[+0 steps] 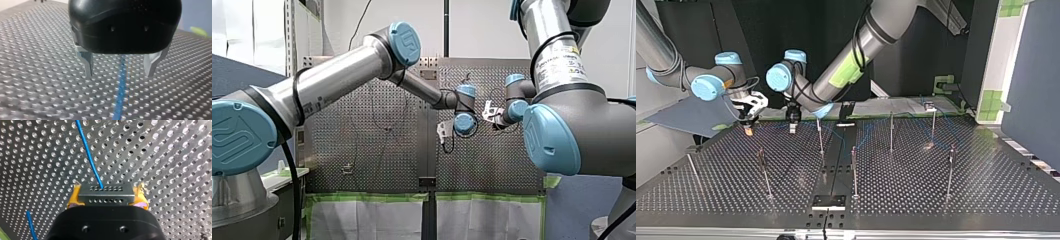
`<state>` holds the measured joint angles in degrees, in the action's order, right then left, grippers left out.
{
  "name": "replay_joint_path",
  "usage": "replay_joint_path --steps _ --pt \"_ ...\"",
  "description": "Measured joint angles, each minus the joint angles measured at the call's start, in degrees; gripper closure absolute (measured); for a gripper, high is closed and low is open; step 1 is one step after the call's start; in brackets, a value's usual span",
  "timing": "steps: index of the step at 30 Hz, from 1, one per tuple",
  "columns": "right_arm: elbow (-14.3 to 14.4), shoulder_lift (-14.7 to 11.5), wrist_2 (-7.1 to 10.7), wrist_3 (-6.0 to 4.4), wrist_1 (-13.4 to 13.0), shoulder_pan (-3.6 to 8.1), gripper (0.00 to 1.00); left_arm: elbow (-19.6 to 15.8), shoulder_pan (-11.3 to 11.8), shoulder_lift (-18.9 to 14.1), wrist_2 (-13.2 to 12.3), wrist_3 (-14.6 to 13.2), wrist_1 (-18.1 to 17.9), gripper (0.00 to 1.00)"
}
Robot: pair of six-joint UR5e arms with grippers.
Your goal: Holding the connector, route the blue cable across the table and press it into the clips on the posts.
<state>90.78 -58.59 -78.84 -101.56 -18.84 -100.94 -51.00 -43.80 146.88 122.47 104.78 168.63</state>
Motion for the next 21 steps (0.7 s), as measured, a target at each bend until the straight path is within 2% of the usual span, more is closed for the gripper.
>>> replay_joint_path --steps 7,16,17,18,19,21 --pt "-0.09 0.0 0.07 0.03 0.1 0.01 1.0 2.0 0.35 2.93 -0.08 0.64 1.43 0.0" --pt "-0.11 0.0 0.08 0.02 0.11 0.01 1.0 2.51 0.6 3.31 -0.16 0.91 2.51 0.0" --pt "-0.11 0.0 0.08 0.03 0.11 0.02 1.0 2.54 0.59 3.3 -0.09 0.92 2.51 0.09" --pt "-0.11 0.0 0.08 0.03 0.11 0.02 1.0 2.57 0.58 3.29 0.0 0.93 2.49 0.09" --pt "-0.11 0.0 0.08 0.03 0.11 0.03 1.0 2.62 0.56 3.28 0.1 0.93 2.43 0.29" --pt "-0.12 0.0 0.08 0.03 0.11 0.03 1.0 2.69 0.5 3.28 0.32 0.91 2.2 0.29"
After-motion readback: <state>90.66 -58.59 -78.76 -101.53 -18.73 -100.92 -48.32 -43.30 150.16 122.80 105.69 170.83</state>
